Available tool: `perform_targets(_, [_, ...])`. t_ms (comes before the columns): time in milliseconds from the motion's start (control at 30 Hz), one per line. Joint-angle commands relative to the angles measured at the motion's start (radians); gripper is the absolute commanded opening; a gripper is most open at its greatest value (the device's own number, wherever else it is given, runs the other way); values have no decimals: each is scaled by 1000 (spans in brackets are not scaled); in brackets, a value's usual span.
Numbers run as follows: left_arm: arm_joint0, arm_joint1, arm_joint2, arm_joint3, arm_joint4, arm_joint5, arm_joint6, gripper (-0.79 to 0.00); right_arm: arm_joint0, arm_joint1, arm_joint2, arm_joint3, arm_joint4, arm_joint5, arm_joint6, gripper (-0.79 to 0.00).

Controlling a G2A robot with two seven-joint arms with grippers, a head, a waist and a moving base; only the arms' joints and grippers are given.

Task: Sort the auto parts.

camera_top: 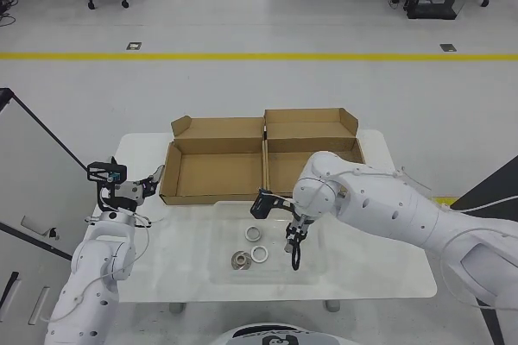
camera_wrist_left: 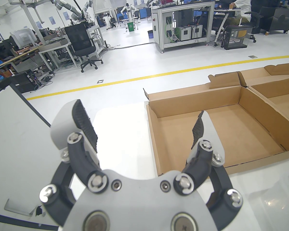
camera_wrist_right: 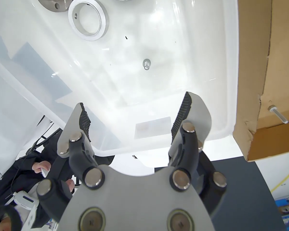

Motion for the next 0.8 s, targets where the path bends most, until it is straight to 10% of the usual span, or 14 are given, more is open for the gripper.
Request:
perform_targets(0, [0,0,0,0,0,0,0,0,-5,-5,-8,3,-18,-3,-1,-123])
perform_targets(500, [0,0,0,0,0,0,0,0,-52,-54,-38,73,-116,-9,-80,-379])
perform_targets(767, [0,0,0,0,0,0,0,0,-71,-80,-39,122,-138,-1,-98,-360])
